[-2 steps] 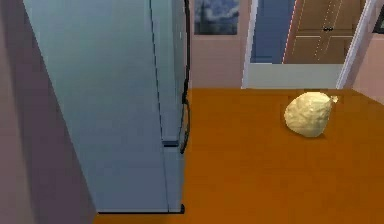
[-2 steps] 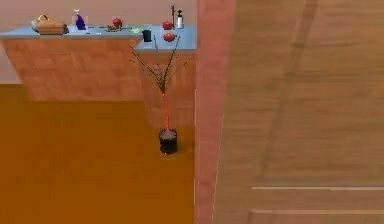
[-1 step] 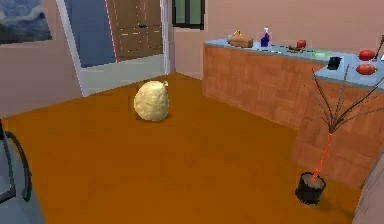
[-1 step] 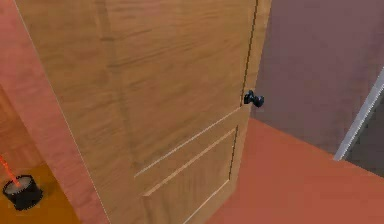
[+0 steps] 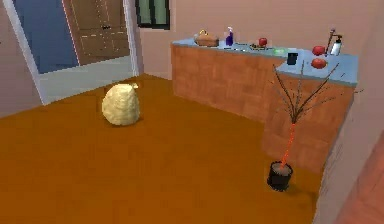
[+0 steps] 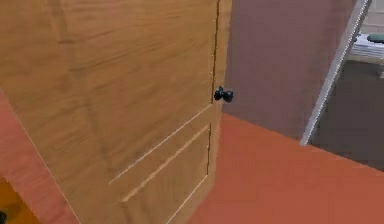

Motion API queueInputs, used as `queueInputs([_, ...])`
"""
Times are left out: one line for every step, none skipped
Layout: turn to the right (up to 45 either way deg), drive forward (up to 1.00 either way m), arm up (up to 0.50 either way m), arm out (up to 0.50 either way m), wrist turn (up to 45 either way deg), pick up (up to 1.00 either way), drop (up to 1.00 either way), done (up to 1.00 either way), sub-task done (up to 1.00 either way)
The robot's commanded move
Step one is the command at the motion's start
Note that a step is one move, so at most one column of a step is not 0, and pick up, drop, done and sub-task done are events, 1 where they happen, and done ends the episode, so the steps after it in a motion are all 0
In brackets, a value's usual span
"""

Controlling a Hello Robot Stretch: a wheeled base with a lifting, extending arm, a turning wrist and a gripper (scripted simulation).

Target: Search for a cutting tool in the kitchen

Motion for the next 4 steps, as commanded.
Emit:
queueInputs([0.0, 0.5, 0.0, 0.0, 0.0, 0.0, 0.0, 0.0, 0.0])
queueInputs([0.0, 1.0, 0.0, 0.0, 0.0, 0.0, 0.0, 0.0, 0.0])
queueInputs([0.0, 0.5, 0.0, 0.0, 0.0, 0.0, 0.0, 0.0, 0.0])
queueInputs([45.0, 0.0, 0.0, 0.0, 0.0, 0.0, 0.0, 0.0, 0.0])
